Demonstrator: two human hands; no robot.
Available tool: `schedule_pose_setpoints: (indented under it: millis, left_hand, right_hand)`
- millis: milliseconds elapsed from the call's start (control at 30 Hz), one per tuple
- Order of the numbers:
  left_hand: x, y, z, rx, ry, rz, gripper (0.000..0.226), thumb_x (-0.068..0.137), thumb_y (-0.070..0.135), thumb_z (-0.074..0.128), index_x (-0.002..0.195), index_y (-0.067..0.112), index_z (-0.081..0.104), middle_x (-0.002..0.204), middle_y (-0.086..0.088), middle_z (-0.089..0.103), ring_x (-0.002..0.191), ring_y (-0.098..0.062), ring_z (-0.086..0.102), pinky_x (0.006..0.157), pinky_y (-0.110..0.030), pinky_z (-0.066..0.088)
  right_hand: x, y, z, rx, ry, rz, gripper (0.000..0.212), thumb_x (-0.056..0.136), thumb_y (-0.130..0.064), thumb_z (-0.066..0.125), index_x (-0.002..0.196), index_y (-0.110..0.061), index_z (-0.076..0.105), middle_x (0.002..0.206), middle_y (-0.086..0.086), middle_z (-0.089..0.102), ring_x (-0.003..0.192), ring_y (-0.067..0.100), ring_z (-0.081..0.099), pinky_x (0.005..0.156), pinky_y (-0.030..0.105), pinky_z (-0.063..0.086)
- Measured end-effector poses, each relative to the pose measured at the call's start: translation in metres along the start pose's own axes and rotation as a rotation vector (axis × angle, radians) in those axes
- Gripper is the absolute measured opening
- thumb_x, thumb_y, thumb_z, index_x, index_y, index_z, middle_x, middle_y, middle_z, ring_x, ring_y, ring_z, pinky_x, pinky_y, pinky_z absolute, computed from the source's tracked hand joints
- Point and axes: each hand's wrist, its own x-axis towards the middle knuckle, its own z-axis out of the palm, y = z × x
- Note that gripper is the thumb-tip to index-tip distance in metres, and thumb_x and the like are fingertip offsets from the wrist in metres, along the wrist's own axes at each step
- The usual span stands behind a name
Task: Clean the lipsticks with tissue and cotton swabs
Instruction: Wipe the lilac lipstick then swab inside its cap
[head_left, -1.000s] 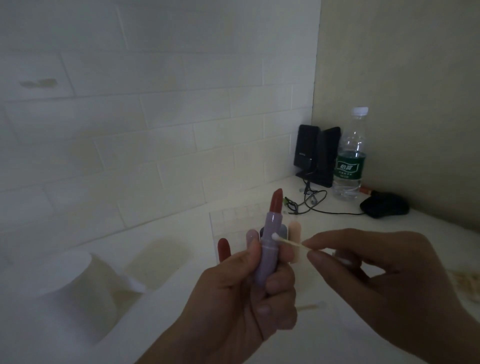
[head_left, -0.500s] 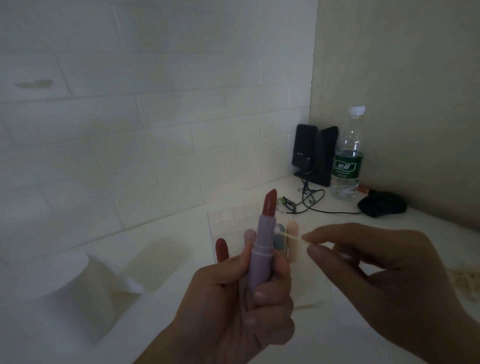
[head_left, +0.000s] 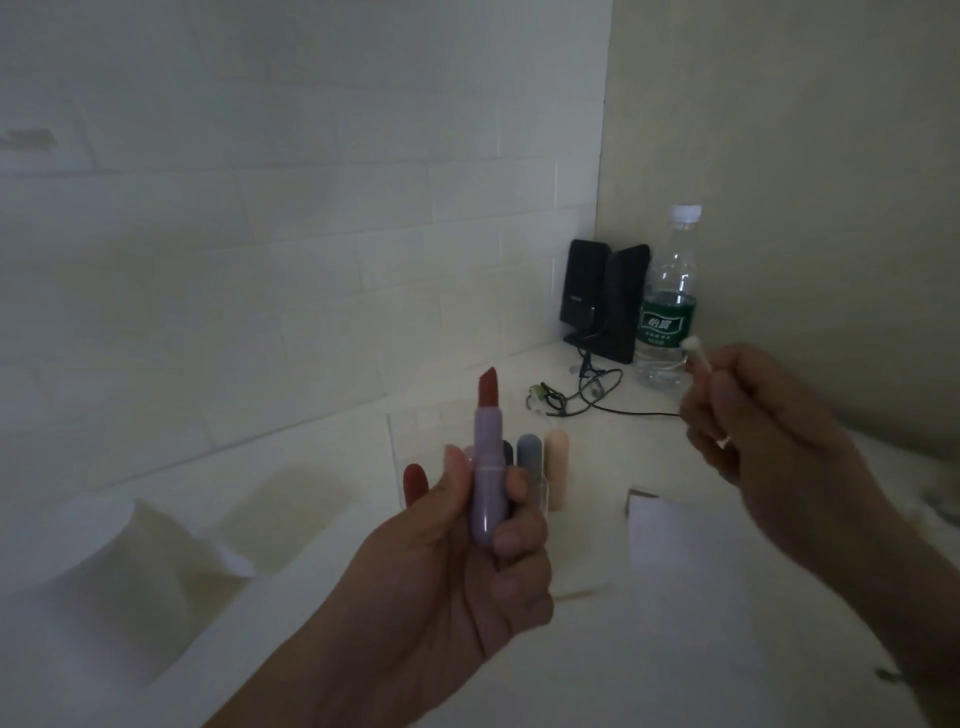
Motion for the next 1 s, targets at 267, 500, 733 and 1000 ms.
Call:
schedule_pose_setpoints:
  millis: [267, 500, 733, 1000]
  left_hand:
    - [-0.001, 0.003, 0.007, 0.315, 0.254, 0.22, 0.026, 0.074, 0.017, 0.07, 0.082, 0.012, 0.046, 0.072, -0.003, 0.037, 0.054, -0.015, 0.038, 0.05, -0.025, 0.038]
    - [-0.002, 0.008, 0.011, 0.339, 0.373, 0.291, 0.02, 0.064, 0.015, 0.073, 0.069, 0.013, 0.054, 0.067, -0.002, 0.041, 0.051, -0.014, 0.038, 0.049, -0.026, 0.035]
    - [0.001, 0.004, 0.015, 0.402, 0.415, 0.276, 0.025, 0.056, 0.01, 0.077, 0.068, 0.014, 0.055, 0.065, -0.004, 0.043, 0.05, -0.015, 0.044, 0.047, -0.025, 0.042]
    - [-0.002, -0.001, 0.027, 0.4, 0.444, 0.276, 0.023, 0.068, 0.015, 0.074, 0.087, 0.005, 0.065, 0.09, -0.014, 0.072, 0.071, -0.023, 0.07, 0.062, -0.03, 0.058]
  right_hand:
    - [0.008, 0.044, -0.033, -0.825, -0.381, 0.243, 0.033, 0.08, -0.046, 0.068, 0.078, -0.026, 0.042, 0.084, -0.013, 0.06, 0.074, 0.012, 0.055, 0.064, 0.029, 0.045]
    - [0.006, 0.053, -0.028, -0.83, -0.451, 0.383, 0.038, 0.084, -0.039, 0.067, 0.072, -0.022, 0.035, 0.079, -0.007, 0.059, 0.067, 0.012, 0.048, 0.06, 0.024, 0.038]
    - [0.003, 0.067, -0.01, -0.775, -0.366, 0.308, 0.039, 0.079, -0.037, 0.074, 0.077, -0.026, 0.037, 0.092, -0.012, 0.062, 0.074, 0.004, 0.052, 0.058, 0.019, 0.035]
    - [-0.017, -0.024, 0.022, -0.161, -0.202, -0.127, 0.028, 0.068, -0.056, 0.071, 0.088, -0.037, 0.063, 0.095, -0.028, 0.063, 0.093, -0.003, 0.058, 0.074, 0.013, 0.044]
